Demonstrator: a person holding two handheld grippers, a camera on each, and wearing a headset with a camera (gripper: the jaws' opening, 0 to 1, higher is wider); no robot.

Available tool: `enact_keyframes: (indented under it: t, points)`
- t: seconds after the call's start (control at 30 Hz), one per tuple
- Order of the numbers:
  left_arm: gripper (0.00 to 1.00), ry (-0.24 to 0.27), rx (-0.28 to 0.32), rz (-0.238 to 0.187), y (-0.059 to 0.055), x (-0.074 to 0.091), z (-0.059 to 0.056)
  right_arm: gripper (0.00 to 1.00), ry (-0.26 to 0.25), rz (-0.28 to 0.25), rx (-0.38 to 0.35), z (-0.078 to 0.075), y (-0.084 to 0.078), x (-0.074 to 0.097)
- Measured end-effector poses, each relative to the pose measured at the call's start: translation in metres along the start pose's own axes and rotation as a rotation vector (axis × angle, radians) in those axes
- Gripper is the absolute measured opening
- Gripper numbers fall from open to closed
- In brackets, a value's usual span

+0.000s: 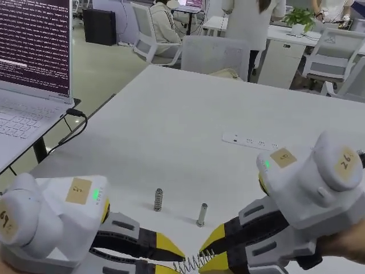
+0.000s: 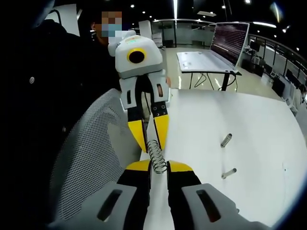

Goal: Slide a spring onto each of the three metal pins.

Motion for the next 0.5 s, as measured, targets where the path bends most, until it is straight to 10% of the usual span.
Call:
enact_keyframes:
  t: [0.5]
  points:
    - [0.02,0.001,-0.016,-0.037,0.006,0.001,-0.002,0.09,0.010,-0.018,0.016,0.004,0.012,0.007]
Point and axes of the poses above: the centre of the closed fingertips' face, and the gripper's own axes: x roughly backward along the fingers, z roughly to its left, y roughly out of its top, the point moved 3 cm from there along x, roughly backward along the fingers, and after that the axes turned 2 degrees about x, right-handed, at the moved point
